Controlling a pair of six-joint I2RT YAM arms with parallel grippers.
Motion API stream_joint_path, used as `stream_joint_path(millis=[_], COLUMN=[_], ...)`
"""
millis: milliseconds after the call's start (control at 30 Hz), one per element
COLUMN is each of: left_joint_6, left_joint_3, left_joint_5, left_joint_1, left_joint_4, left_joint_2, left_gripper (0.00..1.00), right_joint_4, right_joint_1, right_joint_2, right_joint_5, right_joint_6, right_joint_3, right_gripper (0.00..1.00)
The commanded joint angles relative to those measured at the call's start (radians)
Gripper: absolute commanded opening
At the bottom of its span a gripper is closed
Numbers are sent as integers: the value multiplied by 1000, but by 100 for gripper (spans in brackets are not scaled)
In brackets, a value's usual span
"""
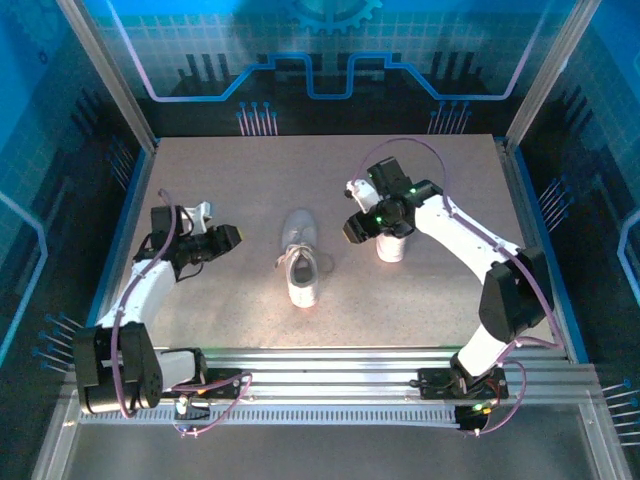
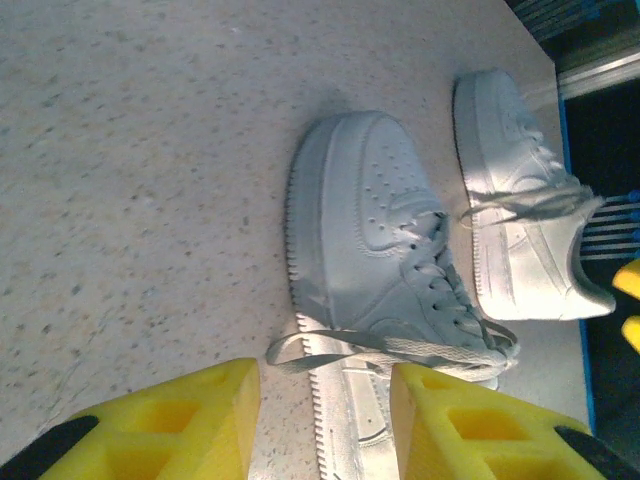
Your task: Tie the shoes
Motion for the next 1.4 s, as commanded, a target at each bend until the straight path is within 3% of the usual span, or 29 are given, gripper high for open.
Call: stream_joint_path(millis=[0, 367, 467, 767, 900, 1033, 1200, 1367], left_joint_6=[65, 122, 126, 178, 82, -123, -344, -453], left_joint_3=[40, 131, 139, 85, 28, -55, -152, -183], left_joint_5=[-37, -140, -160, -201, -188, -174, -119, -84], left_joint_1=[-86, -362, -393, -409, -405, -378, -348, -337], left_joint_4=[-69, -62, -66, -70, 10, 161, 374, 512], left_joint_2=[13, 124, 135, 107, 126, 156, 191, 247], left_gripper=[40, 38, 37, 16, 19, 31, 33, 32], right_joint_4=[35, 152, 148, 156, 165, 148, 131, 98], right_joint_1=[27, 159, 180, 201, 217, 243, 270, 277], right_joint_2=[7, 148, 187, 154, 158, 206, 269, 339], right_joint_5=[-44, -111, -112, -55, -60, -48, -38, -44], right_joint_6=[40, 124, 128, 118, 103, 90, 67, 50], right_joint_3=[-8, 41, 64, 65, 96, 162, 232, 300], right_gripper=[53, 44, 41, 39, 41, 45, 47, 47])
